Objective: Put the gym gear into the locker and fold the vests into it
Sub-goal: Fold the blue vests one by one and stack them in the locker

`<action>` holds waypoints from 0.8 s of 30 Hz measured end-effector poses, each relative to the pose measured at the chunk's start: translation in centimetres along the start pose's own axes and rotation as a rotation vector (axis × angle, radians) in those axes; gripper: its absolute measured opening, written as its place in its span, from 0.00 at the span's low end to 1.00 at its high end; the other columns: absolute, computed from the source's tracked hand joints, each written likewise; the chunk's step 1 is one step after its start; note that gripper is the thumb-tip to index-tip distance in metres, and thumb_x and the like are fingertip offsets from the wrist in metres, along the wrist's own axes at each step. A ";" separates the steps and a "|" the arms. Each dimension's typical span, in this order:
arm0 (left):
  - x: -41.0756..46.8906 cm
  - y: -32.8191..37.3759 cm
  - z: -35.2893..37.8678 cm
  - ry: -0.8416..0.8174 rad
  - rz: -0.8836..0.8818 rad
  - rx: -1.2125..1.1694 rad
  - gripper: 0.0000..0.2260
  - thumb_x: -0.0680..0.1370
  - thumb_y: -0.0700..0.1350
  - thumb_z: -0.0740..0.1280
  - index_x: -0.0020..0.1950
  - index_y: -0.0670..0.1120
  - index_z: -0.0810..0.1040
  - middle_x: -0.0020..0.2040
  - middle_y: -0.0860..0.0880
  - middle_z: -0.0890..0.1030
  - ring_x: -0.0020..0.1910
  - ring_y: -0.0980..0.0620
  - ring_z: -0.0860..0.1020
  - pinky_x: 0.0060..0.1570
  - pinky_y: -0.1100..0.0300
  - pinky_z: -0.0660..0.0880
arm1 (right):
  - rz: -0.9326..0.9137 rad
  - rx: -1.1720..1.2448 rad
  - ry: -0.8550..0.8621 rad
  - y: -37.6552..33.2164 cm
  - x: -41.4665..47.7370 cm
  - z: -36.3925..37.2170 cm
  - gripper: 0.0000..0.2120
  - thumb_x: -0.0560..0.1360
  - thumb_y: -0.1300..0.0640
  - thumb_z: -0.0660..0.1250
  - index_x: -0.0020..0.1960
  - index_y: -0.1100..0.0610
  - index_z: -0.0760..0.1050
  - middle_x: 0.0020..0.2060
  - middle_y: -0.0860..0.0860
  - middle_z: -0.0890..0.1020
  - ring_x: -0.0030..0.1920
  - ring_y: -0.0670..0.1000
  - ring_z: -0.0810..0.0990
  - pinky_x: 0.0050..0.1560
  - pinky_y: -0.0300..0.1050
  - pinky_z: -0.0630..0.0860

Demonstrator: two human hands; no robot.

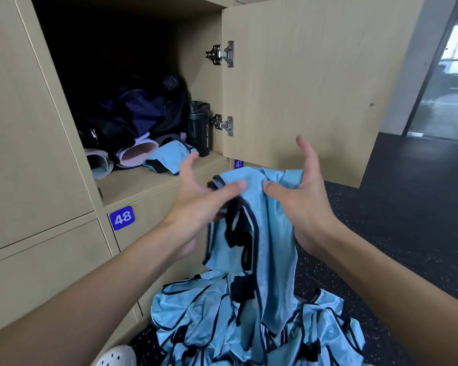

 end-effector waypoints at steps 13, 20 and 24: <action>1.4 1.5 -1.6 0.107 0.100 0.005 0.28 0.77 0.31 0.65 0.67 0.59 0.69 0.40 0.44 0.81 0.39 0.47 0.75 0.42 0.53 0.74 | 0.165 -0.018 -0.059 1.6 1.9 -2.1 0.44 0.67 0.59 0.77 0.71 0.30 0.58 0.63 0.59 0.76 0.61 0.59 0.79 0.65 0.59 0.74; 1.3 1.8 -1.9 0.140 0.015 -0.088 0.18 0.77 0.33 0.69 0.61 0.52 0.74 0.41 0.44 0.82 0.41 0.46 0.78 0.47 0.50 0.78 | 0.229 0.109 -0.261 2.8 1.0 -0.1 0.49 0.58 0.57 0.83 0.66 0.24 0.62 0.74 0.54 0.65 0.67 0.57 0.76 0.67 0.61 0.72; 0.9 0.8 -1.6 -0.032 -0.105 -0.057 0.35 0.72 0.37 0.76 0.71 0.61 0.66 0.49 0.49 0.86 0.45 0.50 0.84 0.50 0.51 0.79 | 0.169 0.217 -0.091 2.3 1.9 -0.6 0.43 0.66 0.63 0.78 0.68 0.31 0.64 0.72 0.55 0.66 0.66 0.57 0.76 0.64 0.60 0.75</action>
Point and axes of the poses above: each hand's wrist, its own x-axis towards the middle knuckle, its own z-axis out of the palm, y = z × x, the point moved 5 cm from there along x, towards the middle knuckle
